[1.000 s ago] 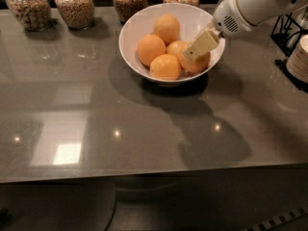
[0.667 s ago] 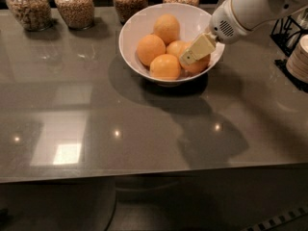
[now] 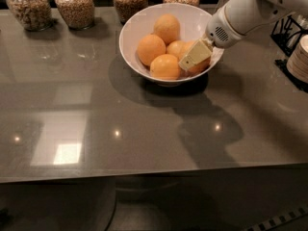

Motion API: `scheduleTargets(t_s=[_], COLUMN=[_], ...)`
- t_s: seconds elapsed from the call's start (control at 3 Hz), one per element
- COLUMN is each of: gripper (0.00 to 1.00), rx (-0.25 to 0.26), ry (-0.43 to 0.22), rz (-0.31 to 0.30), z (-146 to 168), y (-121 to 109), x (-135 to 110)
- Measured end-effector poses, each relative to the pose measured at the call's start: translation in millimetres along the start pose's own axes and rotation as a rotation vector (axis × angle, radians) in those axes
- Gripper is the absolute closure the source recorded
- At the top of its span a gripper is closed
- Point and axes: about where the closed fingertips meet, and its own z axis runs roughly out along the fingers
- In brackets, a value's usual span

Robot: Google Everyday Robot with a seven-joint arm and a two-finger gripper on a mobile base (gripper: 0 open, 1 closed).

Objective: Pick orange from white bowl

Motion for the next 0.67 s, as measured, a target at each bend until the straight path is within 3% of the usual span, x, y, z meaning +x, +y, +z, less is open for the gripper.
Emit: scheduleTargets(t_s=[0.33, 0.67], gripper=[0.27, 0.45], rx=[-0.012, -0.022], ry=[0.026, 0.017], rz=[-0.001, -0.021], z=[10.0, 15.5], y=[-1.7, -3.1], x=[11.0, 17.3])
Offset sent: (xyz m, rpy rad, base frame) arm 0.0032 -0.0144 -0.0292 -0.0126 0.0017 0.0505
